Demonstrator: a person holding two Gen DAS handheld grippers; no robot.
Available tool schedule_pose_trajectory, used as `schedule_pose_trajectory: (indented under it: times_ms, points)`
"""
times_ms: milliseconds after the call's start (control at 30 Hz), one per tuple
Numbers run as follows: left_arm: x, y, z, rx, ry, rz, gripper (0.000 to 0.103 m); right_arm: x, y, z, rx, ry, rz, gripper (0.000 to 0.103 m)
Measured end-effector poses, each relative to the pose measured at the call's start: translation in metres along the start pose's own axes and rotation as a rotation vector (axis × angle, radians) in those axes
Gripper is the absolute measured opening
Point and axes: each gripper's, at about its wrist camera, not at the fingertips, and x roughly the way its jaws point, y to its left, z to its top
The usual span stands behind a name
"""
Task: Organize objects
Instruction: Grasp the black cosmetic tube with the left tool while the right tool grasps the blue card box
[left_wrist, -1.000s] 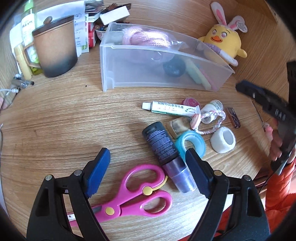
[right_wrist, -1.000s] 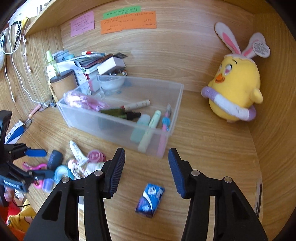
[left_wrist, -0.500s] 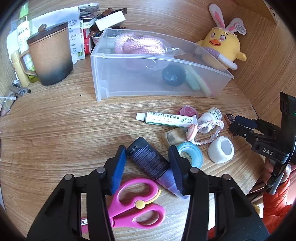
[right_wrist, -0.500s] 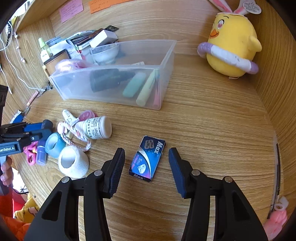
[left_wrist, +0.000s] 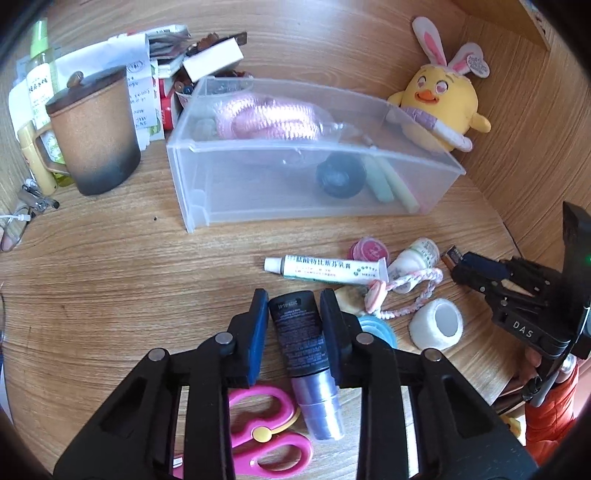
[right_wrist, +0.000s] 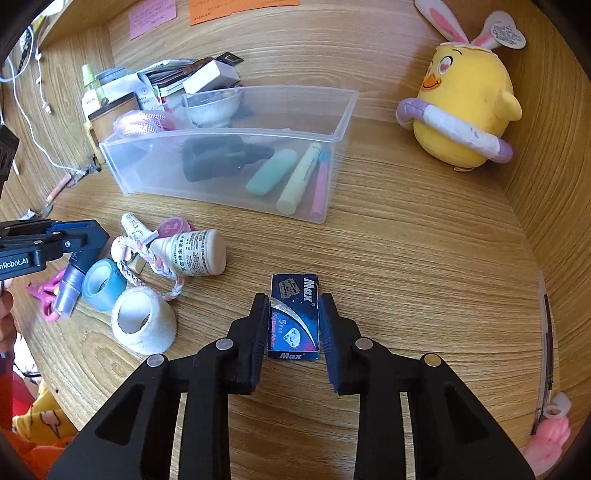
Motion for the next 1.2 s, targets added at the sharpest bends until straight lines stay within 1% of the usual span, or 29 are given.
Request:
schedule_pose_trajectory:
  times_ms: [100,400,600,767,867,1033,1200]
  points:
    - [-0.013,0.000,0.005,-0.003,-0.046,0.005,0.027,-0.002,-0.003,0.003,0.024,-0.016,0.013,0.025]
    - [-0.051,-0.001,0.020,-0.009,-0.168,-0.009,0.025,-0.029,-0.005,0.022,0.058,-0.124,0.039,0.025]
    - [-0.071,-0.009,0.033,0.018,-0.234,-0.014,0.025,-0.045,-0.002,0.036,0.062,-0.196,0.051,0.025]
    - [-0.087,-0.017,0.050,0.047,-0.293,-0.012,0.025,-0.056,-0.003,0.049,0.081,-0.248,0.101,0.025]
    - [-0.093,-0.022,0.062,0.059,-0.324,-0.016,0.025,-0.060,-0.002,0.058,0.083,-0.269,0.124,0.025]
    - [-0.096,-0.031,0.081,0.074,-0.365,-0.018,0.025,-0.061,0.004,0.074,0.057,-0.295,0.124,0.025]
    - [-0.088,-0.039,0.099,0.083,-0.386,-0.025,0.025,-0.054,0.008,0.089,0.035,-0.300,0.120,0.025]
